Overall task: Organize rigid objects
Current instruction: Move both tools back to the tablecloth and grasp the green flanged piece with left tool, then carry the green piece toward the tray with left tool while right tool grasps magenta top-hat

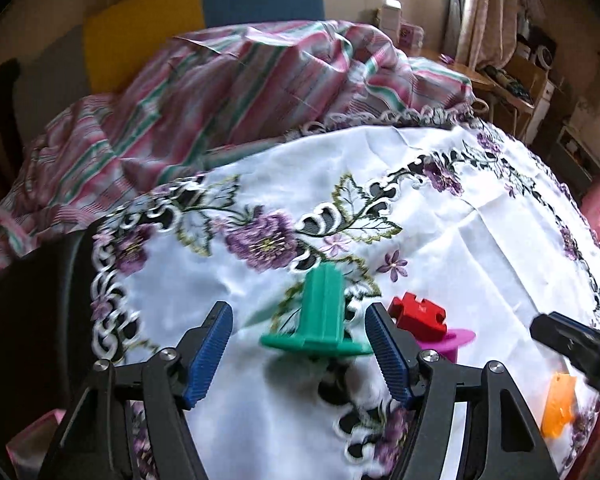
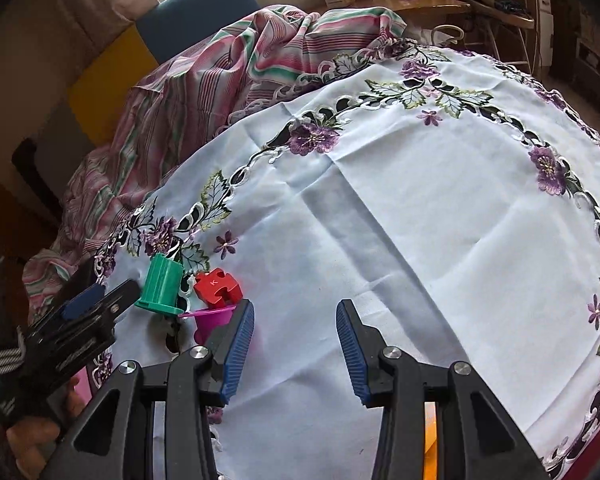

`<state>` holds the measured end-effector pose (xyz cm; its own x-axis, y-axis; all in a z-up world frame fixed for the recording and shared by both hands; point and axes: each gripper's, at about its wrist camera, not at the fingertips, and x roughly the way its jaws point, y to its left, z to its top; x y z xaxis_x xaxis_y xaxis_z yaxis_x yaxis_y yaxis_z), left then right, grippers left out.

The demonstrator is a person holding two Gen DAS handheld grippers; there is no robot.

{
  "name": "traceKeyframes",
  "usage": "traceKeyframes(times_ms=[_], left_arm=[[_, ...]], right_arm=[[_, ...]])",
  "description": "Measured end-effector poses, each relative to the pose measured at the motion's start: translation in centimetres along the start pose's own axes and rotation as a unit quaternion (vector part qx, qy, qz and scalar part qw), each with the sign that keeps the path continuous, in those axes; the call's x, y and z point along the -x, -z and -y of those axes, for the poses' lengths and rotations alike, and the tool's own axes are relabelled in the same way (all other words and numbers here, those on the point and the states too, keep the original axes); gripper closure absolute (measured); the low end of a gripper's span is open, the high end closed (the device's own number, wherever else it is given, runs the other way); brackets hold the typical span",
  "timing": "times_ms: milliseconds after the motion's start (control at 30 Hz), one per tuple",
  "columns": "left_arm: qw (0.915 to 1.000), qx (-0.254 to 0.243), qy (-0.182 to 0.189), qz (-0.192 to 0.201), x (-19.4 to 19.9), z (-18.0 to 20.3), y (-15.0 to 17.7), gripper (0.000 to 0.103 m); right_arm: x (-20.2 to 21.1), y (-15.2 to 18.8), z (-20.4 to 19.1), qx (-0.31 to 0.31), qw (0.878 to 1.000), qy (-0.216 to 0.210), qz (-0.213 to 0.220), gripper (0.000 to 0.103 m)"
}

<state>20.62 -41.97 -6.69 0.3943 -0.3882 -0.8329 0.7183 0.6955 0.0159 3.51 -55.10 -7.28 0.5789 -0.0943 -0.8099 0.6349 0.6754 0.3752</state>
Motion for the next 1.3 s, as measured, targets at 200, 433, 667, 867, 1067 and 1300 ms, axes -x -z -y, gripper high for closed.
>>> traceKeyframes(times_ms=[200,433,667,867,1067,1300], left_arm=[[0.9984,-0.009,0.004,-0.056,-4.6,0.4,-0.4,0.073],[0.9988,0.030,0.022,-0.031,-1.7,-0.9,1.7,0.073],[0.9981,0.054,0.030,0.004,4.9,-2.3,5.0,0.072],[0.9965,0.074,0.024,0.028,10.1,-3.9,8.1,0.073],[0.9941,0.094,0.017,0.051,15.0,-6.1,11.5,0.073],[0.9896,0.129,0.012,0.063,18.8,-9.2,15.2,0.073]], right_arm=[[-0.1,0.0,-0.2,0.004,1.000,-0.006,-0.002,0.060],[0.1,0.0,-0.2,0.006,1.000,-0.009,0.003,0.060],[-0.2,0.2,0.0,0.000,1.000,-0.020,-0.008,0.060],[-0.6,0.4,0.1,-0.007,0.999,-0.036,-0.021,0.060],[-0.8,0.6,-0.1,-0.013,0.998,-0.057,-0.032,0.060],[-0.5,-0.1,-2.7,0.027,0.997,-0.068,-0.025,0.060]])
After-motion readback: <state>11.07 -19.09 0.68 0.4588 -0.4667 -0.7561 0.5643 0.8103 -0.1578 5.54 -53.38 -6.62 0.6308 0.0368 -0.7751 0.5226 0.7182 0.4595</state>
